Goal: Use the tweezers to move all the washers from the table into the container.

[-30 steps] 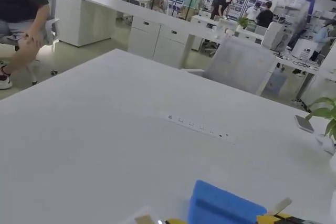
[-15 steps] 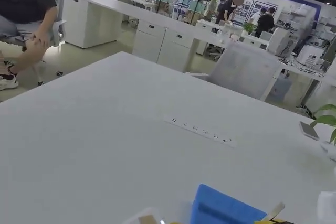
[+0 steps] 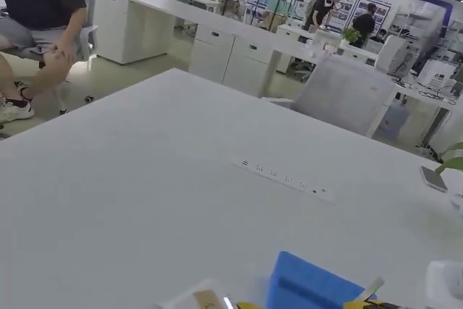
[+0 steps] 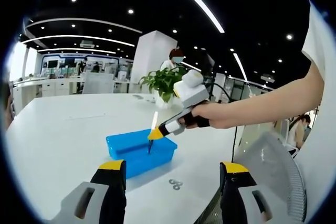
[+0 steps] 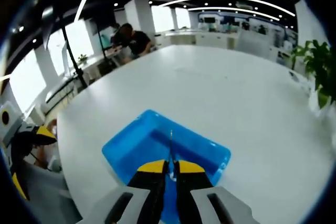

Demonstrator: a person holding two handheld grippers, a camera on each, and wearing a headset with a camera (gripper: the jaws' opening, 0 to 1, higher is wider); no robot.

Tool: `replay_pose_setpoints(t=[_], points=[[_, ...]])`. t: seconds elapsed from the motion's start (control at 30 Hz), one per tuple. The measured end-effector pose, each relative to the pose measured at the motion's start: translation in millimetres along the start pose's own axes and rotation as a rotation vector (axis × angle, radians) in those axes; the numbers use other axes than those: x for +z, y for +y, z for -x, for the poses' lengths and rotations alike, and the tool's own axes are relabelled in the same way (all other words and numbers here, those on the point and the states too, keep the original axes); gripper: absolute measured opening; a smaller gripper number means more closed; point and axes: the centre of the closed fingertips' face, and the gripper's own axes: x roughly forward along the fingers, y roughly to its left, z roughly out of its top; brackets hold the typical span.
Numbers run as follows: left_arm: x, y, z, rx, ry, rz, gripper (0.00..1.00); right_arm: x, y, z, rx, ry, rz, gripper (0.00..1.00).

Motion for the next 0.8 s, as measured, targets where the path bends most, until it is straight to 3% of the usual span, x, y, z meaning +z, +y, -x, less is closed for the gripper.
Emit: replay_pose_setpoints(t=[0.47, 0.8], points=[[0.9, 0.1, -0.3, -0.005, -0.004, 0.001, 0.71, -8.2, -3.7, -3.4, -0.006, 0.019, 0.014, 0.04], [3.1, -0.4, 0.0, -0.011, -0.016, 0.007, 0.71, -6.1, 3.1, 2.5, 0.005, 0.014, 0.075, 0.04]])
